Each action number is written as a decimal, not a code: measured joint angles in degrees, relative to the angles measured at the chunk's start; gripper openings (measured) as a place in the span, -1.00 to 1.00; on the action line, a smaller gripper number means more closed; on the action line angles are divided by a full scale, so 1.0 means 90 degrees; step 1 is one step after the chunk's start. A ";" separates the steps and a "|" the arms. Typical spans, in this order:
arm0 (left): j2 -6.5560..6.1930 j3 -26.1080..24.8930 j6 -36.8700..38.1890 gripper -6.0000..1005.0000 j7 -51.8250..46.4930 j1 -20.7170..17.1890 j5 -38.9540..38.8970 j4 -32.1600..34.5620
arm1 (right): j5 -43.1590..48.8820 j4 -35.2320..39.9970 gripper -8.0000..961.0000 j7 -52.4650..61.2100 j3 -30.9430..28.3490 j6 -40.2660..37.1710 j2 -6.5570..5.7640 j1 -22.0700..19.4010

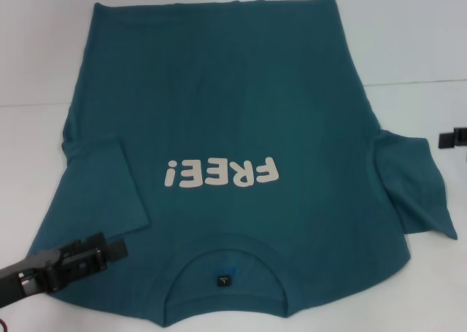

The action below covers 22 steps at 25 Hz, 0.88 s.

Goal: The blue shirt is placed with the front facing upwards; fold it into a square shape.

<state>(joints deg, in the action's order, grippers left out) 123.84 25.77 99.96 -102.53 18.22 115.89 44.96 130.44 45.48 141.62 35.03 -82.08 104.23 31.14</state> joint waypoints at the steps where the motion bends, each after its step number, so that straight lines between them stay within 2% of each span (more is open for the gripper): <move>1: 0.0000 0.0000 -0.0001 0.83 0.0000 0.0000 0.0000 0.0000 | 0.0173 0.0021 0.91 0.0038 -0.0030 -0.0002 -0.0003 0.0026; 10: 0.0000 -0.0003 -0.0140 0.82 -0.0001 -0.0004 0.0025 0.0001 | 0.0749 0.0008 0.91 0.0642 -0.0097 0.0332 0.0003 0.0086; 17: 0.0000 0.0001 -0.0209 0.82 -0.0003 0.0001 0.0014 -0.0050 | 0.0807 -0.0227 0.91 0.0994 -0.0102 0.0711 0.0023 0.0114; 22: 0.0000 0.0008 -0.0307 0.82 -0.0001 -0.0005 0.0014 -0.0103 | 0.0812 -0.0883 0.91 0.1034 -0.0054 0.1138 -0.0004 0.0275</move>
<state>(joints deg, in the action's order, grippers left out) 123.83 25.84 97.20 -102.54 18.18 116.01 44.04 137.75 37.53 150.93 34.54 -71.84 104.20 33.62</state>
